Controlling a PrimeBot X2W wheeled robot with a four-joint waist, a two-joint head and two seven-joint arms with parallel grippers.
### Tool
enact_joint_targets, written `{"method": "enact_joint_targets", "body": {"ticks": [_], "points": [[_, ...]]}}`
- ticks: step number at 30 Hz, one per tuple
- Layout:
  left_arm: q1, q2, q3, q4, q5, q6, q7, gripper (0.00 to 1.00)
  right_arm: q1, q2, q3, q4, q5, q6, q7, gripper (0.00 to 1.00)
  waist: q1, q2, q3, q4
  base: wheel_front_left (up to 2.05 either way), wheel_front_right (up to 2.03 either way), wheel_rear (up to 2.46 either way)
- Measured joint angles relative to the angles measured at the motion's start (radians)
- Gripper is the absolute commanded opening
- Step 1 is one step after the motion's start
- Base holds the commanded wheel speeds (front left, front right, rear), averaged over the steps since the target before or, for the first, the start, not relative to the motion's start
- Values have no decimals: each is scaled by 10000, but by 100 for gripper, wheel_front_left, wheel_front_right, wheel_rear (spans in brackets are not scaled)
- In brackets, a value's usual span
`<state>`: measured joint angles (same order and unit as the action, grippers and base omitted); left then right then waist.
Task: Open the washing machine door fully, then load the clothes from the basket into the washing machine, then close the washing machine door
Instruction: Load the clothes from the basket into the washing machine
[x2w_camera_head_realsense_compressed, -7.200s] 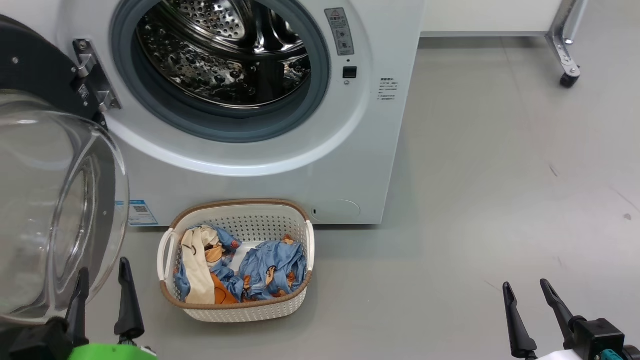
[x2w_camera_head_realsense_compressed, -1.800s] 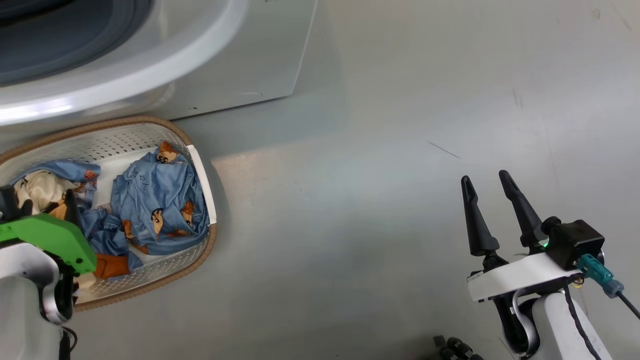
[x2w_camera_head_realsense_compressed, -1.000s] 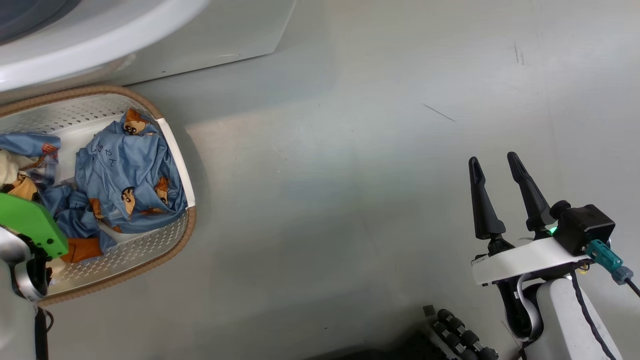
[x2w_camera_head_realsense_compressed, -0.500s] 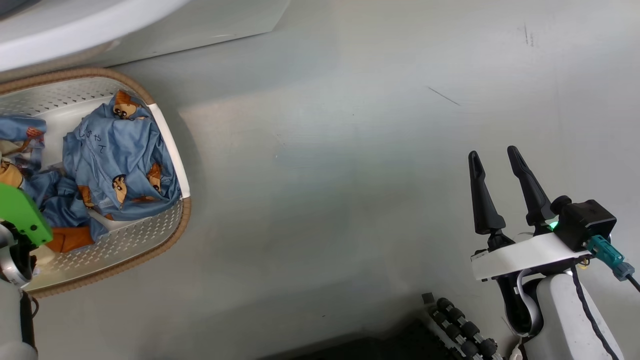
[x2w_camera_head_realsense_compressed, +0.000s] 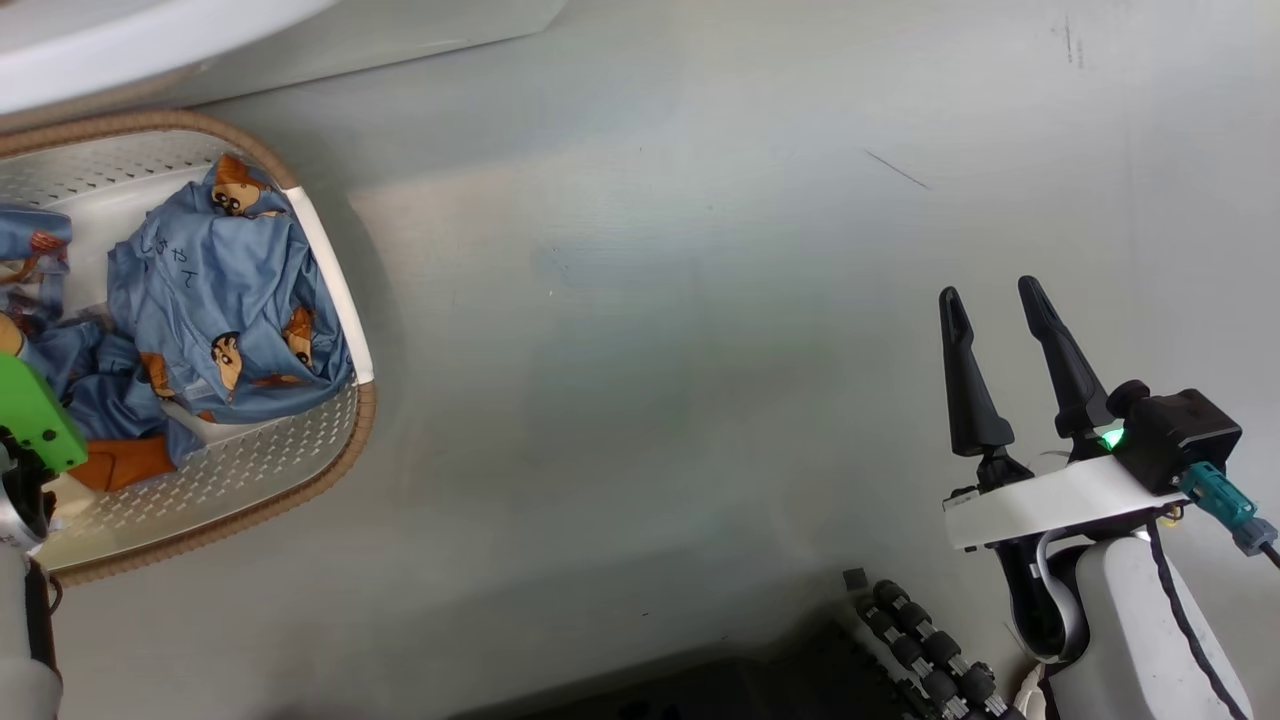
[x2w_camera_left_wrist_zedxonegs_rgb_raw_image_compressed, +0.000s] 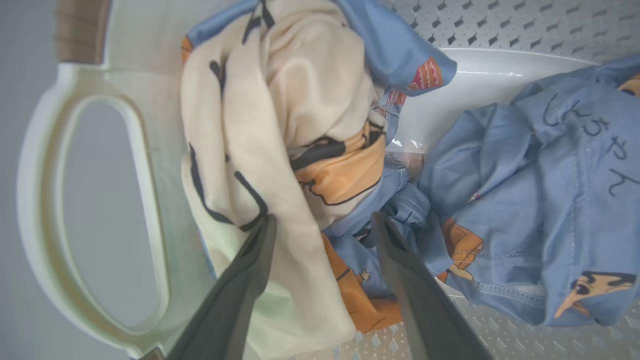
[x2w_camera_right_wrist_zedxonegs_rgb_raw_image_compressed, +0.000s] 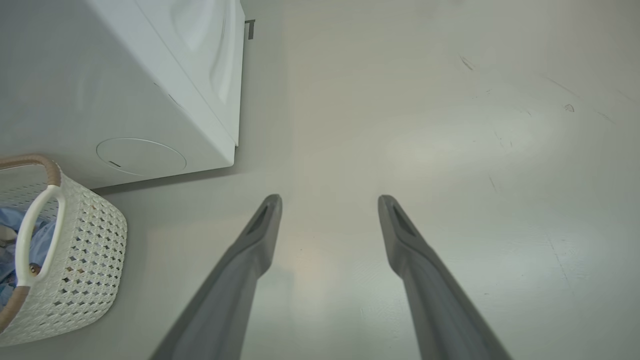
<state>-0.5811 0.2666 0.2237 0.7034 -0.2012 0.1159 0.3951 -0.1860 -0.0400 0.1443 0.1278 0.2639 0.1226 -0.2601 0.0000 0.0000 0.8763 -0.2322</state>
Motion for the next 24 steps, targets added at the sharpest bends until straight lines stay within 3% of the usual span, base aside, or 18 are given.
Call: {"method": "enact_joint_targets", "body": {"ticks": [24], "points": [[-753, -109, 646, 740, 650, 35, -531, 100, -99, 0, -198, -234, -130, 0, 0, 100, 0, 0, 493, 142, 0, 0, 0]]}}
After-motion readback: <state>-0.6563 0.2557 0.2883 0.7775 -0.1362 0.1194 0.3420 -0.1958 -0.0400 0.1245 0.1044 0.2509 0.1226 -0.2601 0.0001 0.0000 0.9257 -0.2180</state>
